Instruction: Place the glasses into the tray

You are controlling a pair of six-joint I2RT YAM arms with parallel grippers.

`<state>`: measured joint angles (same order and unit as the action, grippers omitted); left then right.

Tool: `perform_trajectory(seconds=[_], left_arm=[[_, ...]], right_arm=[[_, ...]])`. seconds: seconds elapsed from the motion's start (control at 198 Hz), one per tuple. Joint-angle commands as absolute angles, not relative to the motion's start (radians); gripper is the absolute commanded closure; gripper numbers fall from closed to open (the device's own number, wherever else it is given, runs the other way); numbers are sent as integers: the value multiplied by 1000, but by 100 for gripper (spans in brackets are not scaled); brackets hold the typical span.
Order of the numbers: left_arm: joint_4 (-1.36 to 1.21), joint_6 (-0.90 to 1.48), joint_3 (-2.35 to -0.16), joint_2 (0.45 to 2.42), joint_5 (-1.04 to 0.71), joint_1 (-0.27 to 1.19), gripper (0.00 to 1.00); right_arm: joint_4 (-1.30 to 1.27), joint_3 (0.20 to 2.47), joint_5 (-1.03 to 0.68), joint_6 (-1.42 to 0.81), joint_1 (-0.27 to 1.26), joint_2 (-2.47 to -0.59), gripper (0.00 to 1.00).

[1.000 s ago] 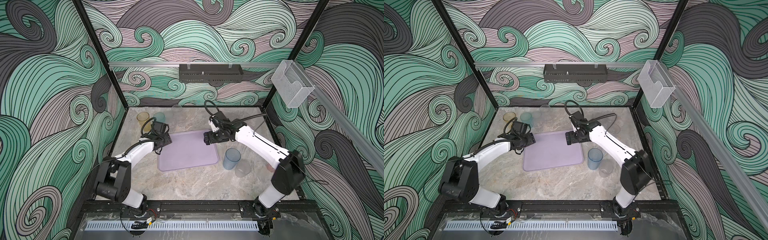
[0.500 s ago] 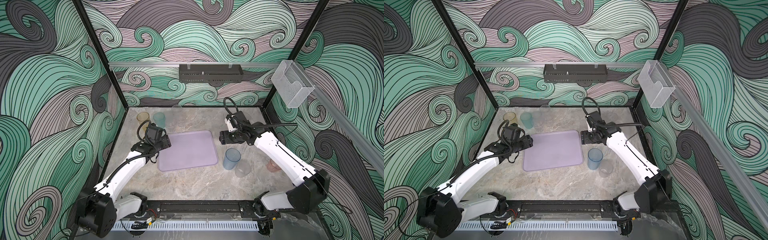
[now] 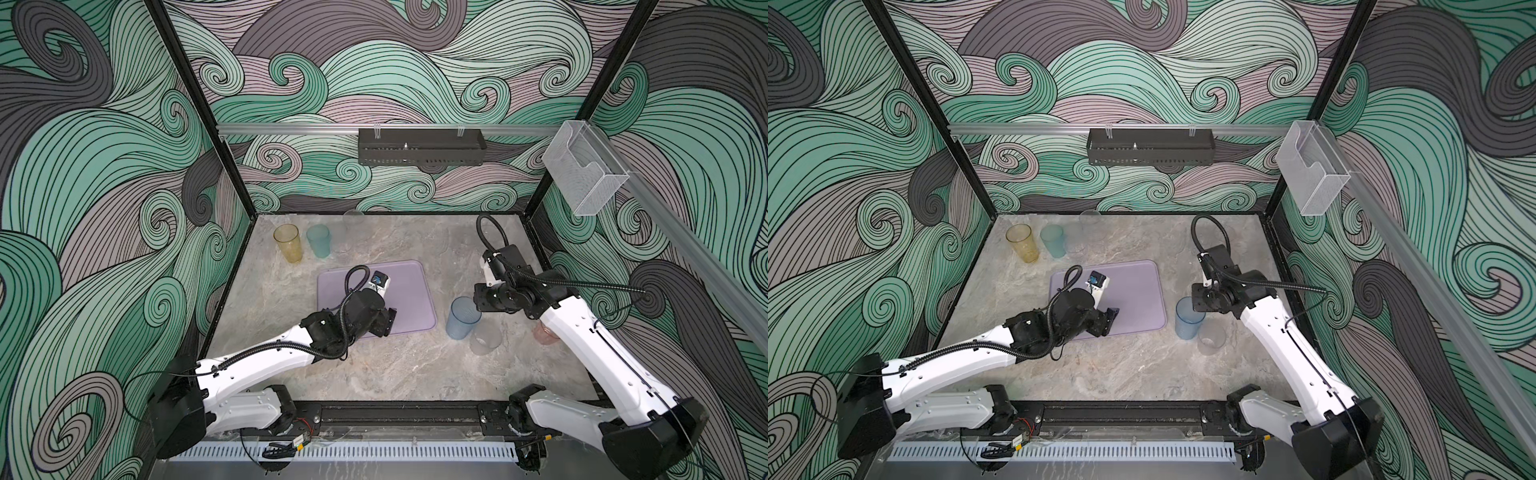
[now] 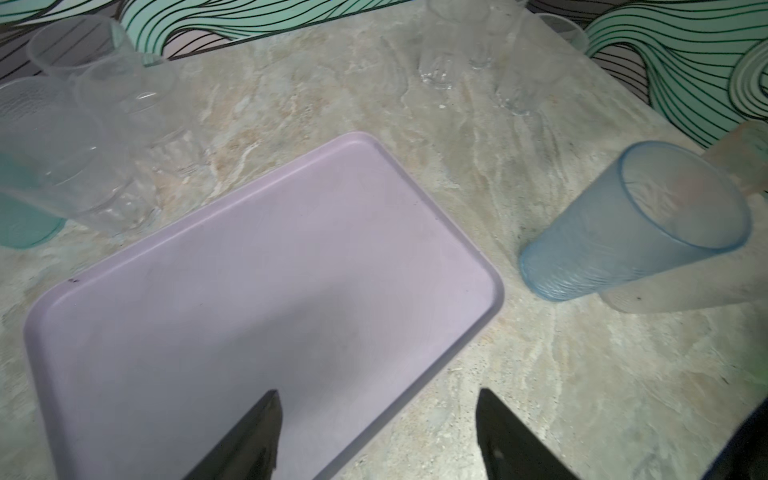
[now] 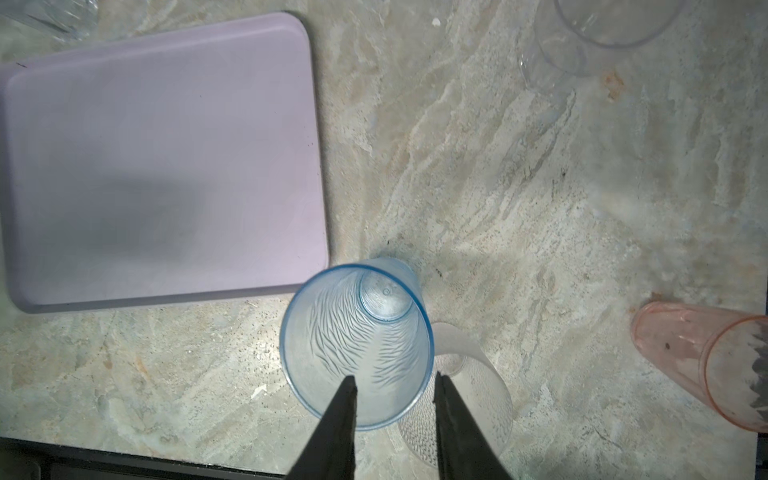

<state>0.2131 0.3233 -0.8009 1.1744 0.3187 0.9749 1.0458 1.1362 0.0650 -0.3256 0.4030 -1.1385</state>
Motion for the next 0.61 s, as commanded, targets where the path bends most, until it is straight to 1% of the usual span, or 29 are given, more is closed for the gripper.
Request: perform_trajectory(seconds=[0.0, 0.136, 0.384, 0.49, 0.601], left_arm=[[113, 269, -794, 1196, 348, 984, 23], [129, 282, -802, 1214, 347, 984, 24], [130, 395, -767, 1209, 465, 975, 25], [130, 476, -755, 1218, 412, 938, 26], [111, 601, -741, 1260, 319, 864, 29]], right_arm=[[1084, 1123, 53, -333, 393, -1119, 68], [1073, 1092, 47, -336, 392, -1139, 68], [1001, 1038, 44, -339, 387, -1193, 68], [967, 1019, 55, -340, 386, -1223, 69], [922, 998, 45, -347, 386, -1242, 74]])
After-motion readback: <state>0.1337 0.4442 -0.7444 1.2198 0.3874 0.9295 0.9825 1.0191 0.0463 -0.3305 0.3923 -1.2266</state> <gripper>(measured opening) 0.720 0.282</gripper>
